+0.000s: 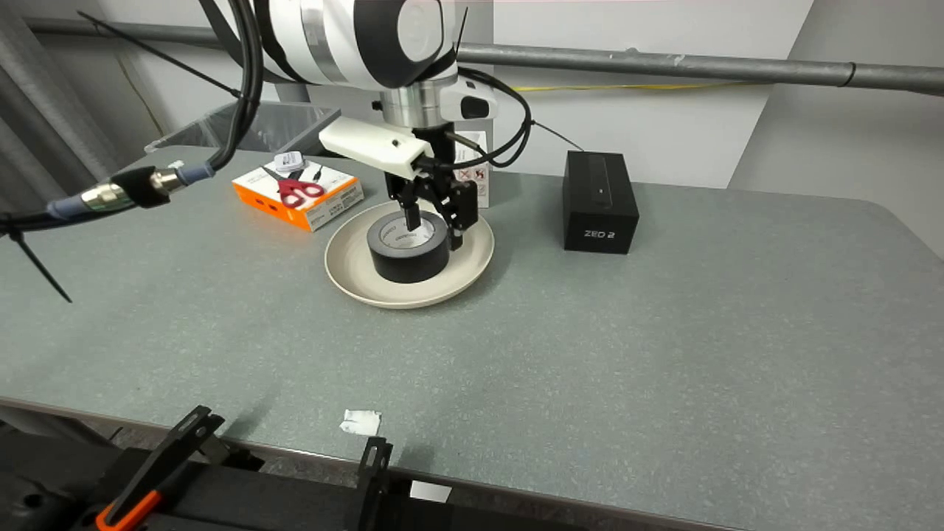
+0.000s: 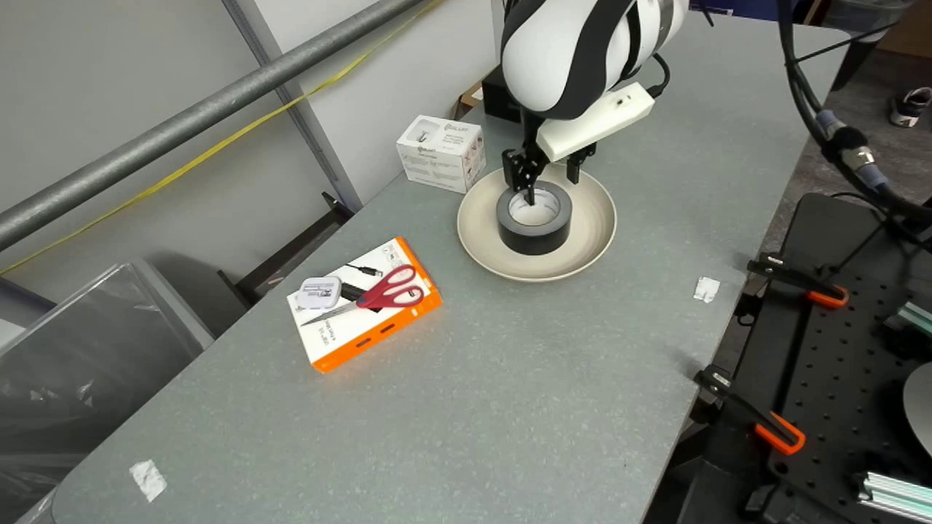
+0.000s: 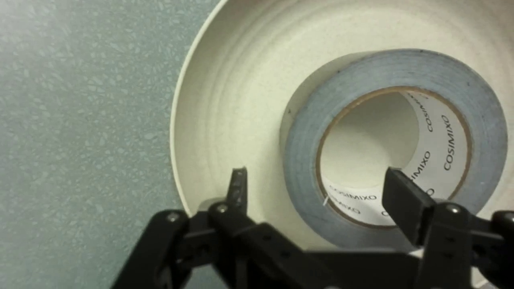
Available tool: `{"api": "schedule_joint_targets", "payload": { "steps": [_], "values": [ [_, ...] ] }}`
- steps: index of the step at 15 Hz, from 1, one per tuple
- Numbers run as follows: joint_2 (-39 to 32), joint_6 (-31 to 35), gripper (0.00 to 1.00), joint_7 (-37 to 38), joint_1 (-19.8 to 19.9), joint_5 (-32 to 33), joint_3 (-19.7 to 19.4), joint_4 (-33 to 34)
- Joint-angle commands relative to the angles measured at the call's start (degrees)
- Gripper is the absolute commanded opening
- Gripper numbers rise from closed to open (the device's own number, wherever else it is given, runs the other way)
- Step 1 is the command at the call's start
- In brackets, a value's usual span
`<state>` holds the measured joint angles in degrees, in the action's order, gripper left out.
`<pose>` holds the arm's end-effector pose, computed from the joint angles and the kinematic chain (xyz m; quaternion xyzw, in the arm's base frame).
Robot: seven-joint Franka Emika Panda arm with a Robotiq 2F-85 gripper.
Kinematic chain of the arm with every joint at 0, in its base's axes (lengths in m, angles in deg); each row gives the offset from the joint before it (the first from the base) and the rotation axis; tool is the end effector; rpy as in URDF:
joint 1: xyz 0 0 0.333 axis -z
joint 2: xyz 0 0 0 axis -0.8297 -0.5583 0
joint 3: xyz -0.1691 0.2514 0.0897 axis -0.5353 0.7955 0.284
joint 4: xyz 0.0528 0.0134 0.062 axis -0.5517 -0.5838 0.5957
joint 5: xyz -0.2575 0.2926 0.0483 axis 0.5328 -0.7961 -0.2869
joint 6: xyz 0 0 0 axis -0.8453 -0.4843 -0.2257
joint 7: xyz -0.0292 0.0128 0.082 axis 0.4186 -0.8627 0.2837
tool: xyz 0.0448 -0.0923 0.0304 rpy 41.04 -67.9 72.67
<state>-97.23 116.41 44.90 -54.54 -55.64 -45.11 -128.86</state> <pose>0.5294 -0.0801 0.1762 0.9717 -0.2352 -0.0178 0.0101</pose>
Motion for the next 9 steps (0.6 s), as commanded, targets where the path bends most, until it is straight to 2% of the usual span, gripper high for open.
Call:
{"api": "schedule_joint_targets", "payload": {
  "steps": [1,9],
  "values": [
    [1.4,-1.0,1.00,0.0,-0.3,0.0,-0.2,0.3],
    [0.6,-0.2,1.00,-0.1,-0.2,-0.1,-0.1,0.2]
  ]
}}
